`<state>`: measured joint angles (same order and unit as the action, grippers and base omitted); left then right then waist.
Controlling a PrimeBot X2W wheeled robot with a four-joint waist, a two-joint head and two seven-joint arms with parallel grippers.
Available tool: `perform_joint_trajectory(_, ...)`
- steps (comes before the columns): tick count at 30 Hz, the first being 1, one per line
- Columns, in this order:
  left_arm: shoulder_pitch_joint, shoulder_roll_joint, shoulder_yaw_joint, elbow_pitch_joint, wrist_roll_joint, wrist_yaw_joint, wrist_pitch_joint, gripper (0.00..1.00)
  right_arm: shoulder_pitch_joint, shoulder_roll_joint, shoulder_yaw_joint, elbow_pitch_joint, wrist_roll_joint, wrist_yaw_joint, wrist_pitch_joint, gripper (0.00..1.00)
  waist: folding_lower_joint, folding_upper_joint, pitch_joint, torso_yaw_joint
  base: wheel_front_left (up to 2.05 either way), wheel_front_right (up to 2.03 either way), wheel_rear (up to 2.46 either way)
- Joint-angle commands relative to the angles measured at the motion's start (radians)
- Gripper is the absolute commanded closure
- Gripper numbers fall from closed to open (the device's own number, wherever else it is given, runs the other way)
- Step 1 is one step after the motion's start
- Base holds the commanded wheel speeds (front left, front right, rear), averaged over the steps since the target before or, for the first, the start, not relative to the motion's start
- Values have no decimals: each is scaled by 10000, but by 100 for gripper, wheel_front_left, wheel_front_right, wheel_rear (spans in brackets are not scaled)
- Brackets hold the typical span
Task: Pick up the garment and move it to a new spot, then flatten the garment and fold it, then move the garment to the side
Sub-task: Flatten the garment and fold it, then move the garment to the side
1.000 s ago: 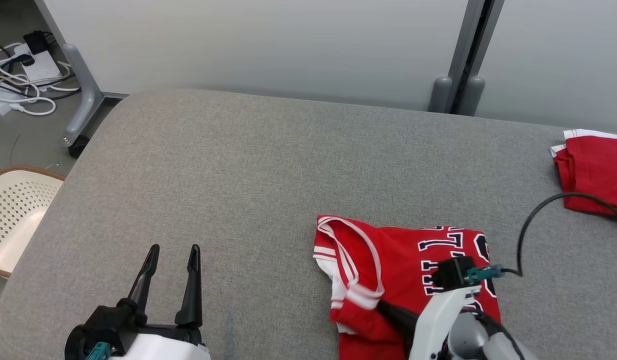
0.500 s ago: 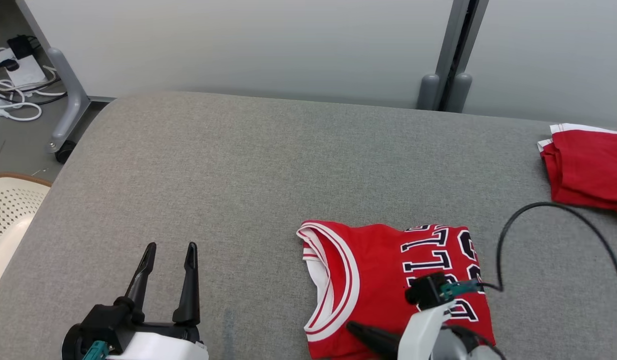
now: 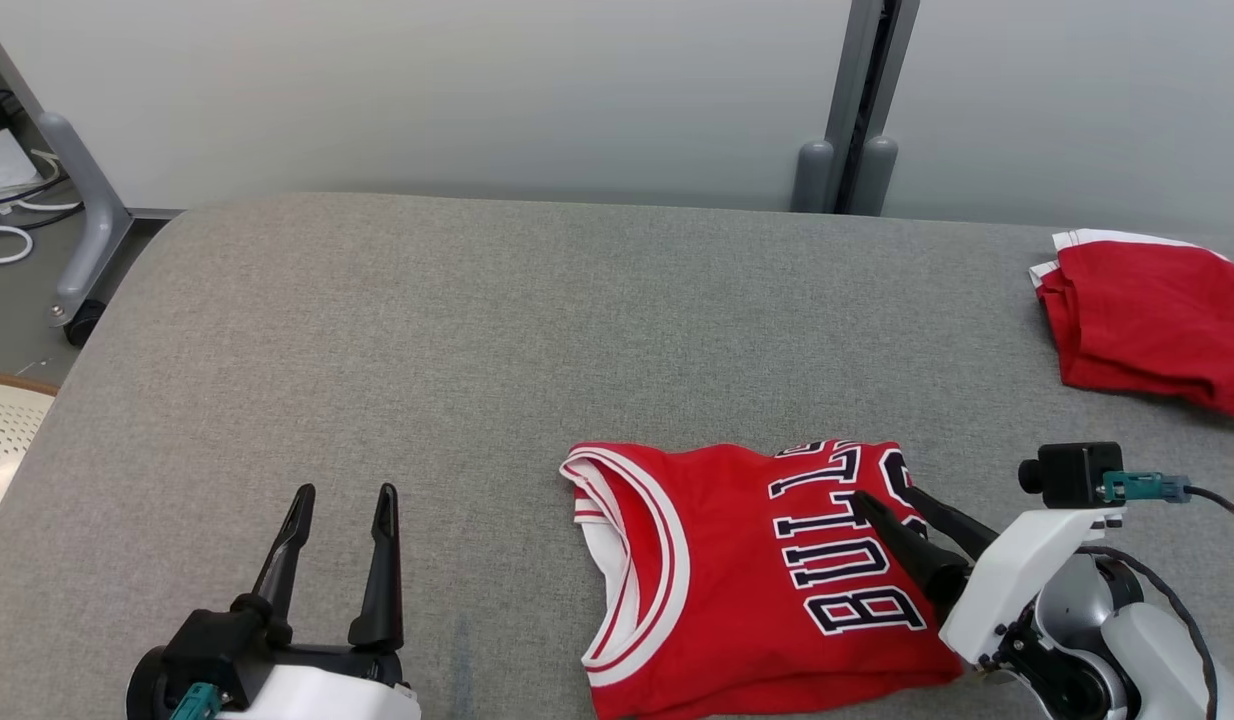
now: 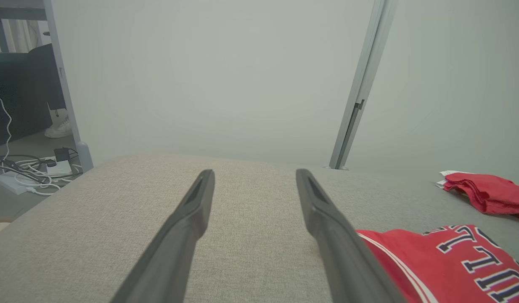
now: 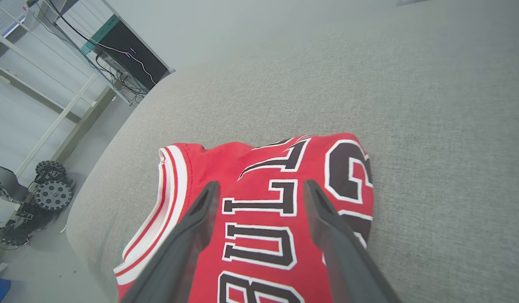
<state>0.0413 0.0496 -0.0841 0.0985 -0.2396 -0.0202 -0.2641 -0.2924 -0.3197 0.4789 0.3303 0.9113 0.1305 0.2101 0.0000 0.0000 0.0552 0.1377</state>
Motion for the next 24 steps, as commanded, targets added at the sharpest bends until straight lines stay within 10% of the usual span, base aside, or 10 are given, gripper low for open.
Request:
perform_joint_trajectory(1,-29,31,0,-35,-48,11,-7,0,-65,149,-250,229,-47,5,-63,0,0,0,31,-13,0,0,0)
perform_joint_trajectory(24,-90,30,-170,71,-68,21,-7,0,-794,1230,-2160,4301,-1254,-3,2830,0,0,0,79,447,0,0,0)
